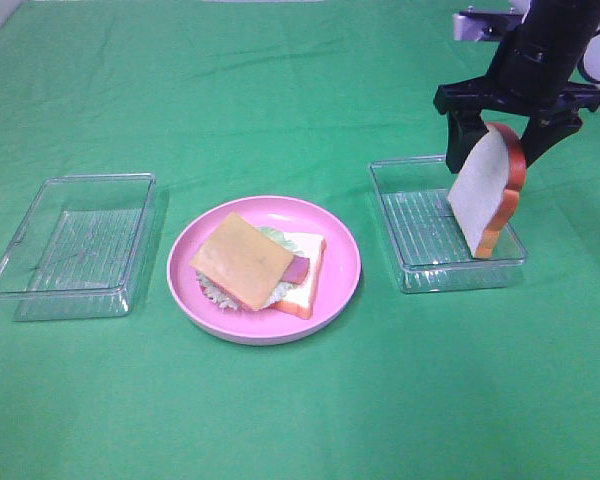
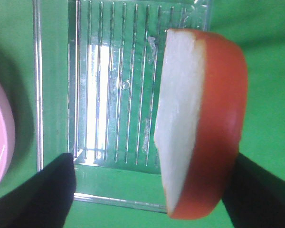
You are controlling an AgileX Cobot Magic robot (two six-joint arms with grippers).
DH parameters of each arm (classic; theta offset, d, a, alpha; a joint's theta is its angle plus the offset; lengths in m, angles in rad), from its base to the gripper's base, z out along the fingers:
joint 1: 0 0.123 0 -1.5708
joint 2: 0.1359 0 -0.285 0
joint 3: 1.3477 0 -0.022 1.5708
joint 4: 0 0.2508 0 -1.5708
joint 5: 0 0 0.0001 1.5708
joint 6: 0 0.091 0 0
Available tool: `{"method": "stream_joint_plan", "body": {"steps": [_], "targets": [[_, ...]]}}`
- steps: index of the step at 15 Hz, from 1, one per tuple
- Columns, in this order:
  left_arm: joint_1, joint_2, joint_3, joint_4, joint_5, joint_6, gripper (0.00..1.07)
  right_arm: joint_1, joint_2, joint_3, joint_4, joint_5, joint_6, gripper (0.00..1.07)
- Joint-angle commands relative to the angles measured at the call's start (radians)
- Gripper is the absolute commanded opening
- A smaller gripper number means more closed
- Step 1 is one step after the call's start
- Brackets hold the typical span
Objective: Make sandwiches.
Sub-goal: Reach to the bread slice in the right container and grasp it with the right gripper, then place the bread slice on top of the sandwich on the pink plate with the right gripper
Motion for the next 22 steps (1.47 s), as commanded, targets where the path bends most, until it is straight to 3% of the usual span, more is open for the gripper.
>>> {"method": "stream_joint_plan", "body": {"steps": [1, 4, 5, 9, 14, 18, 19, 20, 22], "targets": [[-0.005, -0.023, 0.002, 0.0, -0.009, 0.001, 0.78, -0.001, 0.01, 0.003, 0.001, 0.005, -0.011, 0.51], [-0.005, -0.023, 0.002, 0.0, -0.009, 0.001, 0.78, -0.001, 0.002, 0.003, -0.011, 0.013, -0.011, 0.07], [-0.005, -0.023, 0.002, 0.0, -0.009, 0.001, 0.78, -0.001, 0.002, 0.003, -0.012, 0.014, -0.011, 0.0], [-0.005, -0.023, 0.002, 0.0, -0.009, 0.001, 0.78, -0.001, -0.05, 0.003, 0.023, 0.013, -0.024, 0.0], [-0.005, -0.023, 0.002, 0.0, -0.009, 0.001, 0.78, -0.001, -0.186, 0.003, 0.161, 0.018, -0.077, 0.0], [-0.005, -0.023, 0.002, 0.0, -0.009, 0.001, 0.78, 0.0, -0.189, 0.045, 0.444, 0.008, -0.194, 0.0], [-0.005, -0.023, 0.002, 0.0, -0.009, 0.001, 0.78, 0.002, -0.189, 0.125, 0.672, -0.013, -0.305, 0.0], [-0.005, -0.023, 0.002, 0.0, -0.009, 0.001, 0.78, 0.002, -0.189, 0.147, 0.707, -0.017, -0.326, 0.0], [-0.005, -0.023, 0.002, 0.0, -0.009, 0.001, 0.78, 0.004, -0.189, 0.294, 1.001, -0.085, -0.468, 0.0]]}}
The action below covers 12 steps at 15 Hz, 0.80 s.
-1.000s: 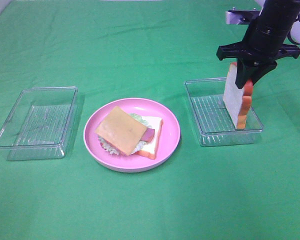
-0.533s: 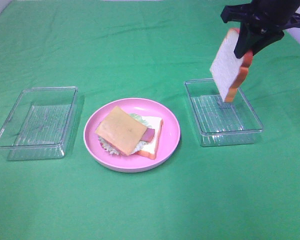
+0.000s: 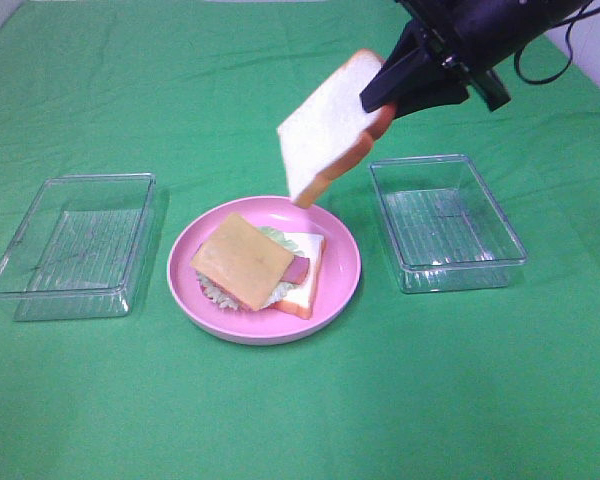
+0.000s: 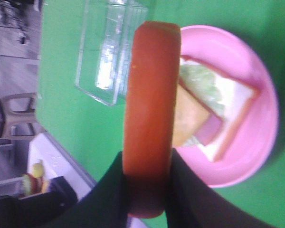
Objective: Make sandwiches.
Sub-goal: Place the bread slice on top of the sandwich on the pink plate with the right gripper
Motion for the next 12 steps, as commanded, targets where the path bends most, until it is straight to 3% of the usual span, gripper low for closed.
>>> {"method": "stream_joint_plan", "body": {"steps": [1, 2, 5, 8, 12], "targets": [[-0.005, -0.023, 0.002, 0.0, -0.009, 0.001, 0.78, 0.013, -0.006, 0.107, 0.216, -0.076, -0.118, 0.0], [-0.005, -0.023, 0.002, 0.0, -0.009, 0.001, 0.78, 0.024, -0.006, 0.157, 0.289, -0.104, -0.169, 0.0], [-0.005, -0.023, 0.002, 0.0, -0.009, 0.001, 0.78, 0.117, -0.005, 0.249, 0.328, -0.224, -0.212, 0.0], [-0.005, -0.023, 0.002, 0.0, -0.009, 0.001, 0.78, 0.21, 0.046, 0.254, 0.335, -0.311, -0.206, 0.0], [-0.005, -0.023, 0.002, 0.0, -0.009, 0.001, 0.78, 0.219, 0.111, 0.264, 0.329, -0.357, -0.163, 0.0]]}}
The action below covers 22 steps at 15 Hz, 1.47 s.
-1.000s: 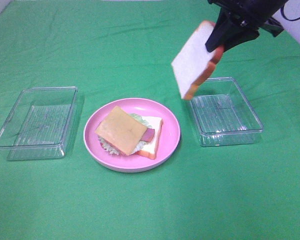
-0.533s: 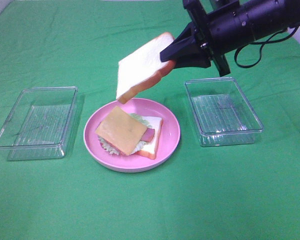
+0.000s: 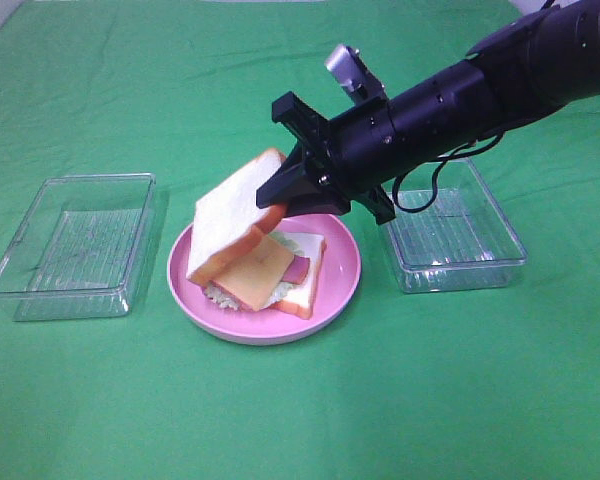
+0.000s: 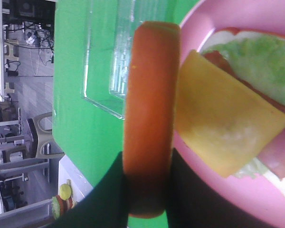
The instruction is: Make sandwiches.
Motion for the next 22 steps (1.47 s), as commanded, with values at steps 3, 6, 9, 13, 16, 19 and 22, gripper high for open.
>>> {"method": "stream_joint_plan", "body": {"steps": [3, 6, 9, 13, 16, 19, 22], "targets": [[-0.005, -0.023, 0.002, 0.0, -0.009, 0.001, 0.78, -0.001, 0.065, 0.006, 0.017, 0.007, 0.01, 0.27], [-0.005, -0.023, 0.002, 0.0, -0.009, 0.001, 0.78, -0.002, 0.068, 0.006, -0.038, -0.002, 0.01, 0.71], [-0.005, -0.023, 0.002, 0.0, -0.009, 0.001, 0.78, -0.003, 0.029, 0.006, -0.141, -0.008, 0.015, 0.73], [-0.005, -0.023, 0.002, 0.0, -0.009, 0.001, 0.78, -0.003, -0.133, 0.006, -0.504, 0.014, 0.196, 0.73], [-0.005, -0.023, 0.002, 0.0, -0.009, 0.001, 0.78, -0.003, -0.263, 0.006, -0.73, 0.075, 0.3, 0.73], [-0.005, -0.023, 0.002, 0.0, -0.009, 0.001, 0.78, -0.003, -0.477, 0.006, -1.016, 0.167, 0.453, 0.73], [-0.005, -0.023, 0.002, 0.0, -0.009, 0.001, 0.78, -0.003, -0.618, 0.008, -1.122, 0.254, 0.49, 0.73]]}}
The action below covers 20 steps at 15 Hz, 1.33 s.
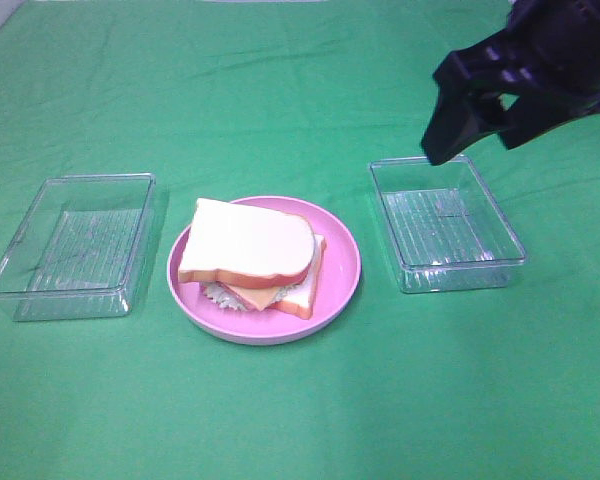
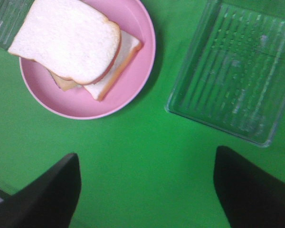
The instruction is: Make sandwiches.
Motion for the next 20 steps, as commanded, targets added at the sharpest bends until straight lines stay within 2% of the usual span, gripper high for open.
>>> {"method": "stream_joint_plan", "body": {"steps": [1, 2, 7, 16, 18, 20], "targets": [[-0.005, -0.023, 0.002, 0.0, -0.009, 0.001, 0.78, -0.003, -0.129, 0.004, -0.08, 0.107, 0.029, 0.73], [-0.005, -0.023, 0.002, 0.0, -0.009, 0.001, 0.78, -0.003, -0.229, 0.004, -0.103, 0.182, 0.036, 0.73], [-0.005, -0.023, 0.002, 0.0, -0.009, 0.002, 0.78, -0.003, -0.466, 0.022, -0.105, 0.297, 0.036, 0.73], [-0.005, -0.023, 0.002, -0.01, -0.009, 0.017, 0.78, -0.003, -1.052, 0.531, -0.105, 0.295, -0.001, 0.73], [-0.005, -0.023, 0.002, -0.01, -0.009, 0.017, 0.78, -0.003, -1.139, 0.63, -0.105, 0.265, -0.036, 0.73], [-0.005, -0.023, 0.002, -0.01, -0.009, 0.017, 0.78, -0.003, -1.179, 0.637, -0.1, 0.205, -0.043, 0.73]]}}
